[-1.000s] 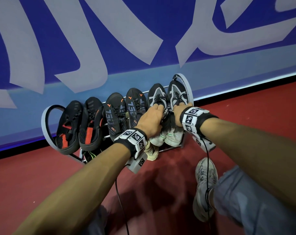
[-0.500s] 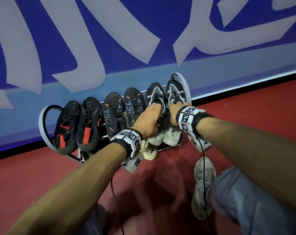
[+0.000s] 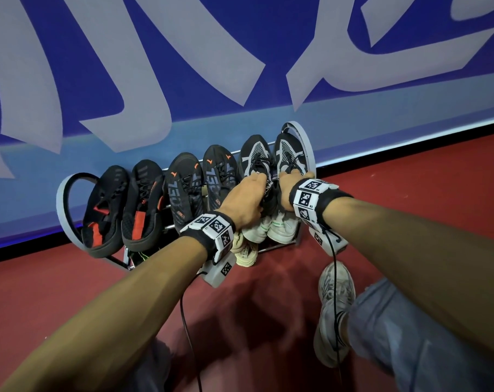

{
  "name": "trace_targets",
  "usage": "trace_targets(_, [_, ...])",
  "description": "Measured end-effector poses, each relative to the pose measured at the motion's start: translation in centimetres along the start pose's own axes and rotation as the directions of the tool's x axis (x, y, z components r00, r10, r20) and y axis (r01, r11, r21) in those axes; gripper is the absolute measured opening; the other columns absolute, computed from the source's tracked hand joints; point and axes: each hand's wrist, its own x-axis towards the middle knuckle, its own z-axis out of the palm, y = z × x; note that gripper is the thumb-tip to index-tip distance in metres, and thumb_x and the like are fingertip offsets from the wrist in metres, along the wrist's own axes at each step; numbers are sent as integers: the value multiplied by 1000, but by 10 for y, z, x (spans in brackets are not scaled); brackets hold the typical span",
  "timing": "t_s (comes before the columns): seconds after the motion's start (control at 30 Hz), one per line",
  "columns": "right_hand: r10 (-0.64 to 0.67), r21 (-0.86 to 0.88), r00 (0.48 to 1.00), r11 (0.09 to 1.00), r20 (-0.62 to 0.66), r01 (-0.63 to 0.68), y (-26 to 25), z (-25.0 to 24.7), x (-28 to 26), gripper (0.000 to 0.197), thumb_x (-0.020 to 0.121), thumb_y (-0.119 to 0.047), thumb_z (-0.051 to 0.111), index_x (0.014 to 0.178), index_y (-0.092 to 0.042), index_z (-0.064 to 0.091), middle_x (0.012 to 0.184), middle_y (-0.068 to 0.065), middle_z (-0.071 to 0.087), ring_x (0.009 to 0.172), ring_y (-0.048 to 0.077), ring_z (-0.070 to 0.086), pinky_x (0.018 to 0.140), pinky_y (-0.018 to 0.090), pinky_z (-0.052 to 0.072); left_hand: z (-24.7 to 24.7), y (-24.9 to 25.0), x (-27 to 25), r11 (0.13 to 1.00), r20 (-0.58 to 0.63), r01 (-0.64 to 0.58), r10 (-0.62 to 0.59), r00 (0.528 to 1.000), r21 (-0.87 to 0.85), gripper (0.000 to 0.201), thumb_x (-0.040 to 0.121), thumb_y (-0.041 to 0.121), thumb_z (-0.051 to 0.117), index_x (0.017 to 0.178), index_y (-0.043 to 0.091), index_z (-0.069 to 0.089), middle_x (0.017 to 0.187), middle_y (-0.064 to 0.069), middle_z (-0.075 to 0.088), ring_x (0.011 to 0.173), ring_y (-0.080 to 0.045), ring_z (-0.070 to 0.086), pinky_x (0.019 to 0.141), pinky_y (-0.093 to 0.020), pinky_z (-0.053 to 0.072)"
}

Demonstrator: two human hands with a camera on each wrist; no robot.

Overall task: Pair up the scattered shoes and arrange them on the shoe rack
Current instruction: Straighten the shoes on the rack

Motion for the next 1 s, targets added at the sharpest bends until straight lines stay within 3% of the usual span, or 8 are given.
trace_targets(0.33, [-11,-31,1000,999,19,11,-3,-9,-10,60,82,-28,68,135,-16,44,134,12,48,122,39,47,99,44,42,-3,7,-6,1000,43,-8,8,999,7,53,72,-2,72,116,7,45,113,-12,52,104,-30,54,83,-36,49])
trace_targets(0.47, [-144,-72,989,987,20,145,-1,-22,-14,27,92,-19,58,117,-9,61,118,11,63,109,29,62,88,34,51,-12,8,-7,997,68,77,-75,995,-26,52,77,3,68,121,7,42,112,-16,61,102,-37,62,84,-47,54])
trace_targets(0.53, [-162,-37,986,986,-31,161,-2,-32,-17,23,94,-19,56,111,-6,64,110,13,66,104,30,65,80,30,51,-18,9,-7,988,69,143,-139,988,-60,58,78,5,66,130,10,39,106,-18,65,96,-42,65,81,-49,55])
trace_targets(0.67, [-99,142,973,981,-208,131,-9,-54,-24,22,89,-25,58,104,-9,60,111,15,62,106,39,61,87,43,54,-26,10,-16,978,-75,203,-205,976,-36,50,82,8,61,128,11,44,106,-17,67,97,-42,65,82,-50,55])
trace_targets(0.73, [-134,176,931,963,-340,203,-13,-64,-29,24,91,-24,55,110,-10,60,118,15,58,112,39,57,89,44,51,-32,8,-23,981,-211,189,-196,958,-55,34,84,10,58,117,9,48,105,-15,65,97,-39,64,80,-49,55])
trace_targets(0.83, [-176,197,786,915,-593,353,-22,-78,-39,26,97,-24,48,118,-12,55,120,14,56,111,37,55,89,46,49,-45,4,-35,972,-377,195,-231,897,-131,18,86,15,55,102,11,48,99,-11,61,92,-34,59,76,-46,52])
trace_targets(0.93, [-170,234,642,837,-748,495,-36,-89,-53,27,98,-28,46,120,-15,53,119,9,55,107,32,54,86,46,49,-61,-3,-50,942,-536,193,-318,782,-276,16,87,20,55,100,16,47,96,-3,56,89,-26,55,76,-43,48])
trace_targets(1.0, [-171,264,592,774,-788,575,-49,-94,-63,26,97,-29,46,119,-17,53,118,6,56,105,29,54,85,45,49,-74,-11,-62,916,-609,174,-373,700,-361,21,88,22,56,107,16,48,101,-1,56,93,-22,55,80,-39,48])
